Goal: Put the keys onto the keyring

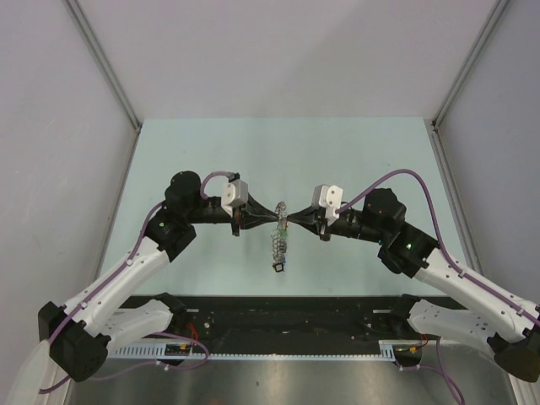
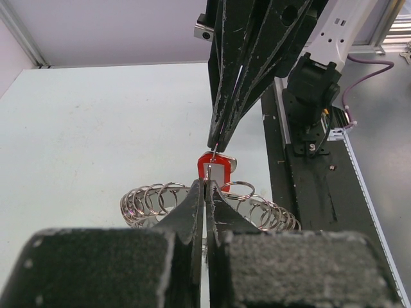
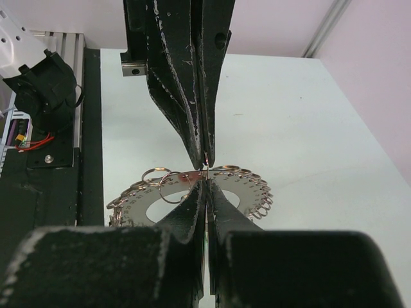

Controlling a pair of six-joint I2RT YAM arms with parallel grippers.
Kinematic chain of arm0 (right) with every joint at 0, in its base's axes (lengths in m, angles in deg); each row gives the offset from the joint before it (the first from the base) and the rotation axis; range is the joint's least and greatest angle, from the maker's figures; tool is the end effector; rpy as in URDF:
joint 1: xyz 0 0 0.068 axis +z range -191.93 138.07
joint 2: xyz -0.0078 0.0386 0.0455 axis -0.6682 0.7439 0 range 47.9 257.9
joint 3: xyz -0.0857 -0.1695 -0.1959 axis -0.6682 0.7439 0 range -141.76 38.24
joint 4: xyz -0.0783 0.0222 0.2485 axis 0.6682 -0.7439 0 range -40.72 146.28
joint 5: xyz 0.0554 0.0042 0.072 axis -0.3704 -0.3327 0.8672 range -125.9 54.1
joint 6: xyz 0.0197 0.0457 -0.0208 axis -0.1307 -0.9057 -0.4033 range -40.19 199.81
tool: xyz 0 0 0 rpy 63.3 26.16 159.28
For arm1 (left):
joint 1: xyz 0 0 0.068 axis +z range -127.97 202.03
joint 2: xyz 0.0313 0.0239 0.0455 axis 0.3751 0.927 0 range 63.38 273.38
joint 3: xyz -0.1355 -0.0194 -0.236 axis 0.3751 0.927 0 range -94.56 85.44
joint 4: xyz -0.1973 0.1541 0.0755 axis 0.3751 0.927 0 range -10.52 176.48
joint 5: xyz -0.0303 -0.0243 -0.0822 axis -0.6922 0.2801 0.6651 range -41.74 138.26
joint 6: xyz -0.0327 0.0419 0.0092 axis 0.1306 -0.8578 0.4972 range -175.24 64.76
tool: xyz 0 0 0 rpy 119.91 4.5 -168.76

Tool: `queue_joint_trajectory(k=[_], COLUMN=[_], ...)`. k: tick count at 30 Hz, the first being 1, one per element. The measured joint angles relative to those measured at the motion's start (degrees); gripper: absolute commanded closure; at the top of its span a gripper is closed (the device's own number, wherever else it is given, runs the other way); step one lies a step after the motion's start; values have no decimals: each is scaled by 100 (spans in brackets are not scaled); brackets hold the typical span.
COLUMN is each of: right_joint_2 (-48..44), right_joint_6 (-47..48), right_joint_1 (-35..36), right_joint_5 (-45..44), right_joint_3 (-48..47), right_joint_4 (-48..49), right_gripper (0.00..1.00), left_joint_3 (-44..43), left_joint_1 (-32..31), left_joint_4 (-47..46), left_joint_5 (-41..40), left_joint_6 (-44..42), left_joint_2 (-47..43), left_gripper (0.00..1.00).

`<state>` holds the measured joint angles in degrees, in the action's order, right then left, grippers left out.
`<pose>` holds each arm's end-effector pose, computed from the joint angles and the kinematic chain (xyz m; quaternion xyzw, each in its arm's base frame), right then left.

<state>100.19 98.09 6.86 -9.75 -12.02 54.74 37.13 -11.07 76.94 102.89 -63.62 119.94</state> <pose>0.1274 0.1693 0.3671 -0.5213 0.5061 0.3346 0.6001 0.1683 -0.1444 0.3487 0.5213 0.5070 -0.4599 0.5096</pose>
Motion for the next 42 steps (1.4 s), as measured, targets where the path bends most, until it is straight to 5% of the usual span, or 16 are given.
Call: queue_joint_trajectory(k=[28,42], right_joint_2=[186,1257], right_joint_6=[-219,-704], right_joint_1=[-76,-1169], right_joint_5=[-166,-1099], right_joint_3=[0,-151], right_joint_4=[-15,-2216], right_gripper=[100,100], left_joint_3=[74,590], left_joint_1=[-2,-15], left_joint_4=[-70,820], left_joint_5=[-262,-2761], left_joint_6=[81,46], left_joint_2=[-90,-1821], left_gripper=[100,100])
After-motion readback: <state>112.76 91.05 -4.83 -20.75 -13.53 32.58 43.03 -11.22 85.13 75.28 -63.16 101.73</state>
